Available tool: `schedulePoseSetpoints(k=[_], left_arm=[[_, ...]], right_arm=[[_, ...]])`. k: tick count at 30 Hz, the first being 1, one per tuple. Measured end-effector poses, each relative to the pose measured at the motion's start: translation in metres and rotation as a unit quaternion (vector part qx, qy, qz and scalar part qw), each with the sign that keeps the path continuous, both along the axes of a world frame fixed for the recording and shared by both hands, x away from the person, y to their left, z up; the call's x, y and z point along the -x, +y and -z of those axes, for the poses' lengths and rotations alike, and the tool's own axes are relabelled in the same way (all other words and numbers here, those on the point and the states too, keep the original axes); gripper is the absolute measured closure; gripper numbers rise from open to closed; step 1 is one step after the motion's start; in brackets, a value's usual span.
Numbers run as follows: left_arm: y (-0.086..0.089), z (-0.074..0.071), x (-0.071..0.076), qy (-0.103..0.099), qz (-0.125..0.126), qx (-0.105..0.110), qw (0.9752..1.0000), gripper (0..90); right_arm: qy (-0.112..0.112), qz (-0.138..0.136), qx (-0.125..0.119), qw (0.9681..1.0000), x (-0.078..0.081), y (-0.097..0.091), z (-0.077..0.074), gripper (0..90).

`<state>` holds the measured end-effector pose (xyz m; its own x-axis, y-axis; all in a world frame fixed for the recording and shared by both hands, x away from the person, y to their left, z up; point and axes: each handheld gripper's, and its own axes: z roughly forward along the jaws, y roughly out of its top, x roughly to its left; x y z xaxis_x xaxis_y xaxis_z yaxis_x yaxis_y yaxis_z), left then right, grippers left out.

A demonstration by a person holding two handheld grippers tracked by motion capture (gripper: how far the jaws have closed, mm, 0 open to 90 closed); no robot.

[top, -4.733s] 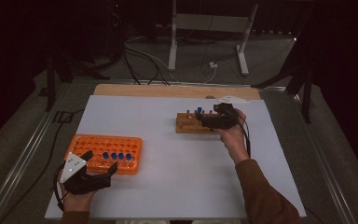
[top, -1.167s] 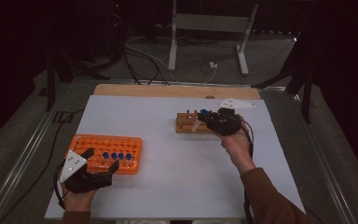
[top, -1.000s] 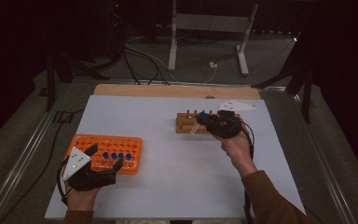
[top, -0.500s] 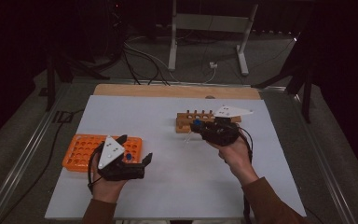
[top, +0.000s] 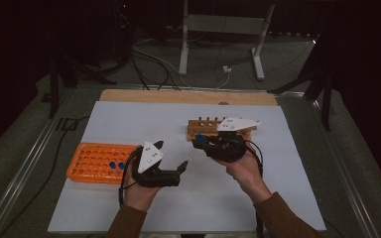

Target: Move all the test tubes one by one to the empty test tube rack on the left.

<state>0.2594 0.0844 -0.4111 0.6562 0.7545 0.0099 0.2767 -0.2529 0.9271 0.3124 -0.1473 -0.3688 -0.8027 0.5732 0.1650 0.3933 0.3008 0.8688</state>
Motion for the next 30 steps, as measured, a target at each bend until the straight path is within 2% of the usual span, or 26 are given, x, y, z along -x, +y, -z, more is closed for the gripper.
schedulePoseSetpoints(k=[6, 15, 22, 27, 30], left_arm=[[-0.011, 0.001, -0.002, -0.003, 0.005, 0.000, 1.0000, 18.2], [-0.018, 0.000, -0.002, -0.010, 0.012, 0.002, 0.9999, 51.1], [-0.018, 0.001, -0.002, -0.010, 0.032, -0.001, 0.9994, 73.8], [-0.019, 0.002, -0.001, -0.010, 0.039, -0.002, 0.9992, 77.9], [-0.017, 0.002, -0.003, -0.006, 0.033, -0.003, 0.9994, 78.1]], right_arm=[[0.000, -0.014, 0.001, 0.9999, 0.005, 0.008, -0.001, 75.6], [0.002, -0.029, 0.001, 0.9996, 0.009, 0.018, 0.000, 75.6], [0.002, -0.034, 0.000, 0.9994, 0.011, 0.020, 0.000, 75.6], [0.003, -0.036, -0.001, 0.9994, 0.010, 0.019, 0.001, 74.9], [0.000, -0.034, -0.012, 0.9993, 0.010, 0.016, 0.000, 62.5]])
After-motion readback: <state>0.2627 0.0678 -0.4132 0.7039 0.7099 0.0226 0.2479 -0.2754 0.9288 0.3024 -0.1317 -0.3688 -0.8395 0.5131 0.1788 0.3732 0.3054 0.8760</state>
